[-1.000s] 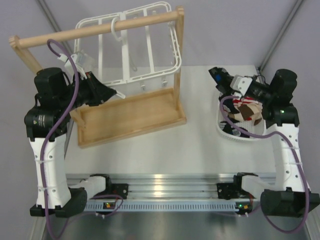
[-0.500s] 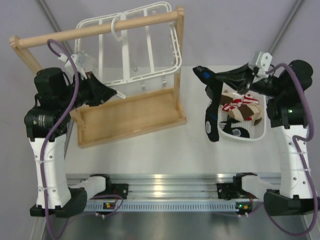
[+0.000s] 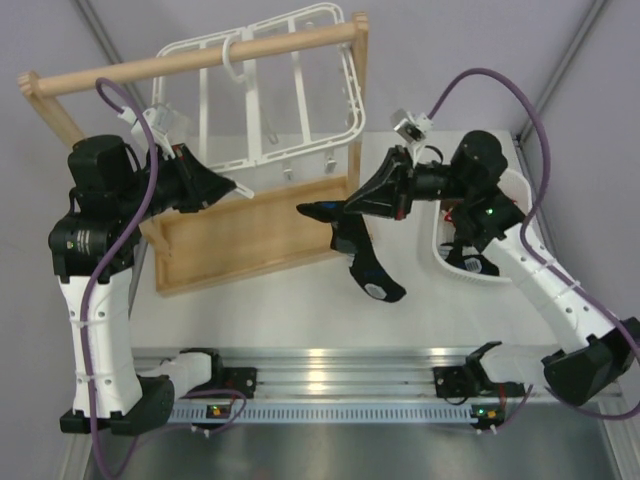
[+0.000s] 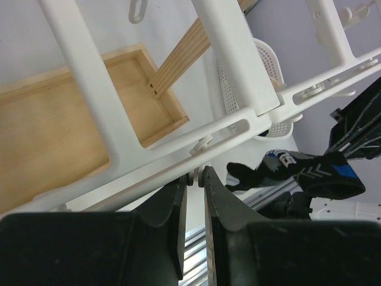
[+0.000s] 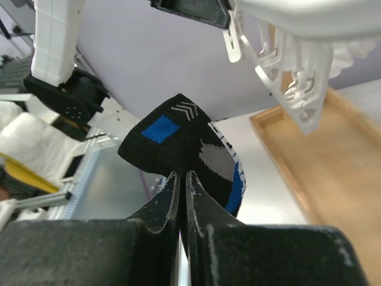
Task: Clip the socks to the hanger
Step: Clamp the sock onto the hanger.
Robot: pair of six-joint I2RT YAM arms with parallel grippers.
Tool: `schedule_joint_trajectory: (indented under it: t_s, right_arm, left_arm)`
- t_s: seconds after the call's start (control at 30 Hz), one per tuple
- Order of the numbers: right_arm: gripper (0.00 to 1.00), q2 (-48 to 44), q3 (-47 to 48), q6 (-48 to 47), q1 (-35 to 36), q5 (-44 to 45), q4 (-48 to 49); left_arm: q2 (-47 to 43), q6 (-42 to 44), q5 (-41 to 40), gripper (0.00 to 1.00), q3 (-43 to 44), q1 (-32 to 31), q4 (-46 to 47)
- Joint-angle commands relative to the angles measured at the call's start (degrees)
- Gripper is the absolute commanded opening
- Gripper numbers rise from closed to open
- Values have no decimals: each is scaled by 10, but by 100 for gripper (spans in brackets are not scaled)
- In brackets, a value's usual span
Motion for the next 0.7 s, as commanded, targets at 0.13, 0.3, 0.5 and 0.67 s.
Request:
schedule_joint_trajectory:
  t_s: [0.13,0.3,0.5,0.67]
  right_arm:
    - [0,40,-38,172,84,57,139]
    - [0,62,-60,229,91,59,201]
    - [0,74,-100,307,91,99,297]
    - [0,26,-85,201,119,203,174]
  left_arm:
    - [-5,9,22,18,0,3,51]
    - [-9,8,30,17,-9,3,55]
    - [-11,5,51,17,-21,3,64]
    - [-10,-2,57,17,-20,3,66]
